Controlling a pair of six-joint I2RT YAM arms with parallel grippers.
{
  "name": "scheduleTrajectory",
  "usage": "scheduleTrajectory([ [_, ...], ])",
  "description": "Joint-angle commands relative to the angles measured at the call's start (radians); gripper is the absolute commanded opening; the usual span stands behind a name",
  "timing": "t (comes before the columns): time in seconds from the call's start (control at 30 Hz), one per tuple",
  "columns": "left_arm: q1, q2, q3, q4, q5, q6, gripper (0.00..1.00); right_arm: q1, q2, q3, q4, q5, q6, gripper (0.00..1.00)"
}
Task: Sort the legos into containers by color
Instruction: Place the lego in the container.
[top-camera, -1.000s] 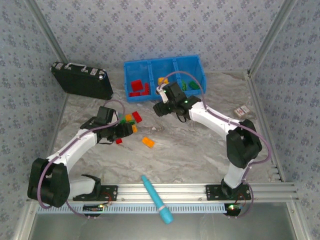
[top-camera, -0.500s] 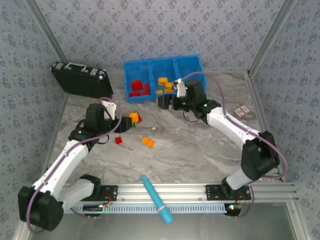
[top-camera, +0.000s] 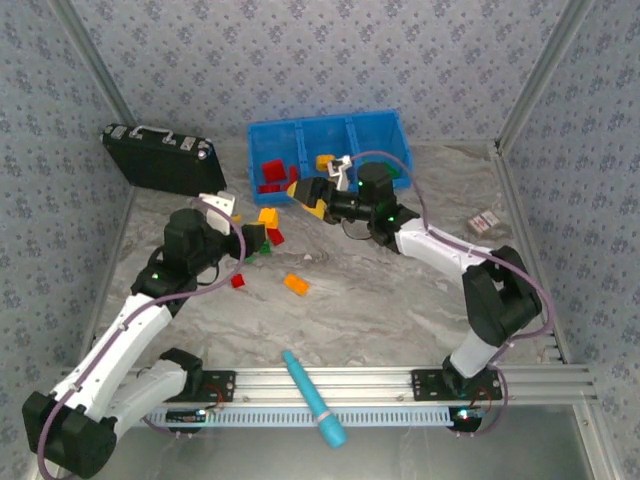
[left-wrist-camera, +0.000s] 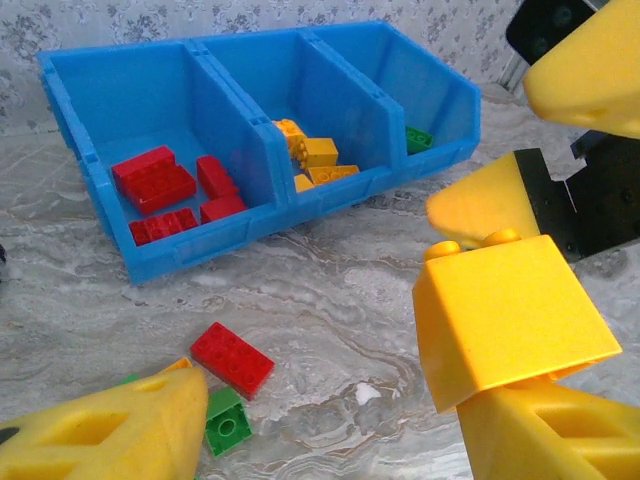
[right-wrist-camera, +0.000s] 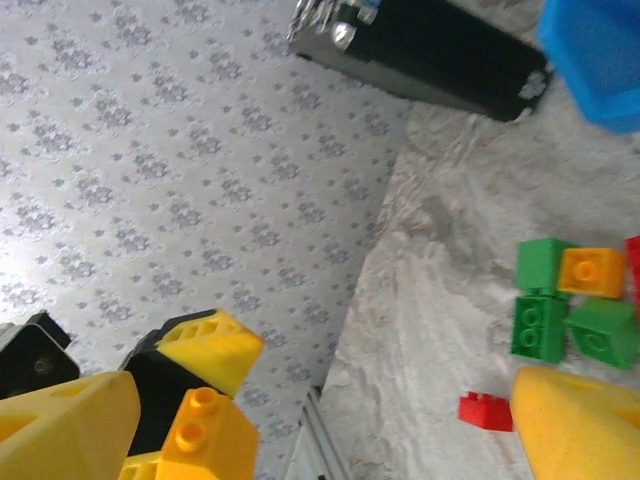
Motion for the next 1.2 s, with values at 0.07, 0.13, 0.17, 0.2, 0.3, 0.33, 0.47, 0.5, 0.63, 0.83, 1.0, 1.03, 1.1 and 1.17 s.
scheduleTrajectory([
  [0.07,-0.015,0.003,0.031,0.029,-0.055,0.029,0.66,0.061,0.023,0.104,-0.029,-0.041,-0.026,0.98],
  [0.13,-0.016,0.003,0.033,0.035,-0.058,0.029,0.66,0.071,0.033,0.111,-0.036,-0.046,-0.028,0.98],
  [0.17,-0.018,0.004,0.035,0.034,-0.06,0.03,0.66,0.075,0.039,0.112,-0.024,-0.052,-0.021,0.96],
  [0.2,-0.02,0.007,0.038,0.032,-0.062,0.03,0.66,0.079,0.045,0.113,-0.018,-0.058,-0.014,0.95],
  [0.3,-0.026,0.005,0.04,0.031,-0.077,0.032,0.66,0.097,0.062,0.134,-0.044,-0.073,-0.018,0.94],
  [0.33,-0.028,0.003,0.038,0.036,-0.077,0.031,0.66,0.102,0.067,0.141,-0.058,-0.074,-0.023,0.94],
  [0.47,-0.035,-0.005,0.039,0.038,-0.091,0.03,0.66,0.114,0.08,0.155,-0.088,-0.077,-0.036,0.91],
  [0.5,-0.035,-0.007,0.04,0.038,-0.097,0.031,0.66,0.114,0.082,0.157,-0.092,-0.077,-0.038,0.89],
  [0.63,-0.036,-0.014,0.043,0.033,-0.105,0.036,0.66,0.115,0.084,0.157,-0.097,-0.079,-0.039,0.8],
  [0.83,-0.039,-0.012,0.039,0.031,-0.115,0.032,0.66,0.118,0.088,0.158,-0.084,-0.088,-0.026,0.6],
  [1.0,-0.049,-0.009,0.037,0.03,-0.121,0.03,0.67,0.123,0.106,0.158,-0.046,-0.102,0.002,0.49],
  [1.03,-0.051,-0.009,0.037,0.03,-0.12,0.03,0.66,0.125,0.11,0.158,-0.041,-0.103,0.006,0.48],
  [1.1,-0.055,-0.009,0.038,0.026,-0.119,0.032,0.67,0.123,0.114,0.157,-0.035,-0.101,0.009,0.45],
  [1.17,-0.059,-0.009,0.039,0.02,-0.116,0.033,0.66,0.119,0.112,0.152,-0.035,-0.092,0.008,0.42],
])
